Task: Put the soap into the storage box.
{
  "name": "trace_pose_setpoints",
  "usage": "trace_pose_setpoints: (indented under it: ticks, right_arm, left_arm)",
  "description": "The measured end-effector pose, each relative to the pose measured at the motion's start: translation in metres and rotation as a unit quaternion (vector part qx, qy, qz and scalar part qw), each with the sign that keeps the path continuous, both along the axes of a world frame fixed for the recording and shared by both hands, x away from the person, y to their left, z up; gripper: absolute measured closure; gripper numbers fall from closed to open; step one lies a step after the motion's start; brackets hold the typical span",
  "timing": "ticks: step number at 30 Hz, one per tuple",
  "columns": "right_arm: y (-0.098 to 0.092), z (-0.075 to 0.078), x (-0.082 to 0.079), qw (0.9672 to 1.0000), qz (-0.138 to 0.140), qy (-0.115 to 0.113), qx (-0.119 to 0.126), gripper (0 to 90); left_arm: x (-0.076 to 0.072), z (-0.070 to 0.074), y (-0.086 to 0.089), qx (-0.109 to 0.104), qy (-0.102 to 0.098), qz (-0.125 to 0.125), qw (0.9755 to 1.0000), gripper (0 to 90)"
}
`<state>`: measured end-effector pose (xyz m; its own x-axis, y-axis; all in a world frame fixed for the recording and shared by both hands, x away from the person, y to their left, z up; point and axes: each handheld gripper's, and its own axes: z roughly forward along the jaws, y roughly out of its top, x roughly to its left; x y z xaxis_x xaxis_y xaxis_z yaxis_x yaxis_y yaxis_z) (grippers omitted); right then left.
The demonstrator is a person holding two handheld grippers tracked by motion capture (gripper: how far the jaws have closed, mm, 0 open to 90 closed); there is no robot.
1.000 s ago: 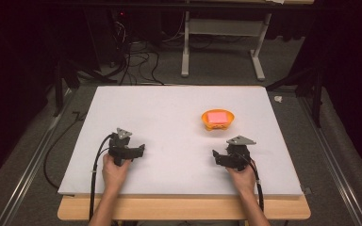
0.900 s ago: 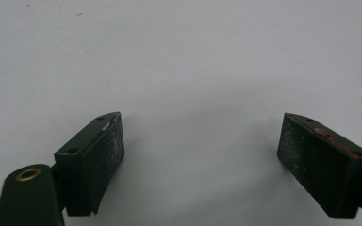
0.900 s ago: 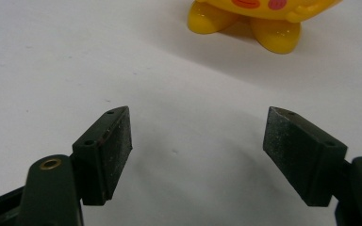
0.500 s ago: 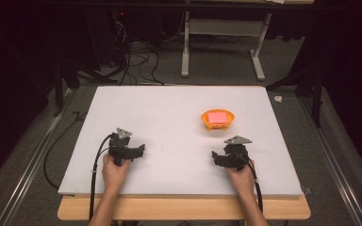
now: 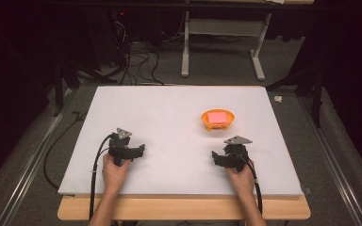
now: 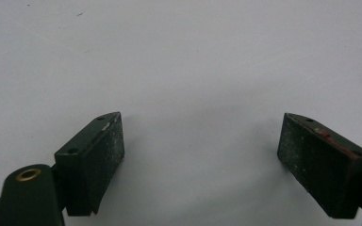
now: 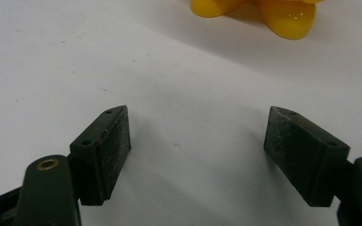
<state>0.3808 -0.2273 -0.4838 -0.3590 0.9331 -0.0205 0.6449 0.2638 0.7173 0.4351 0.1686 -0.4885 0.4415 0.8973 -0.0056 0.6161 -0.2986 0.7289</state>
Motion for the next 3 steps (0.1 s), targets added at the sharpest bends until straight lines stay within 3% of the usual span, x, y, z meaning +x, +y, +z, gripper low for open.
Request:
trace_pose_setpoints:
  ticks: [3]
  right_arm:
    - [0.0001, 0.0, 0.0, 1.0, 0.0, 0.0, 0.001, 23.8]
  left_arm:
    - [-0.0001, -0.0001, -0.0001, 0.0, -0.001, 0.001, 1.0, 16.0]
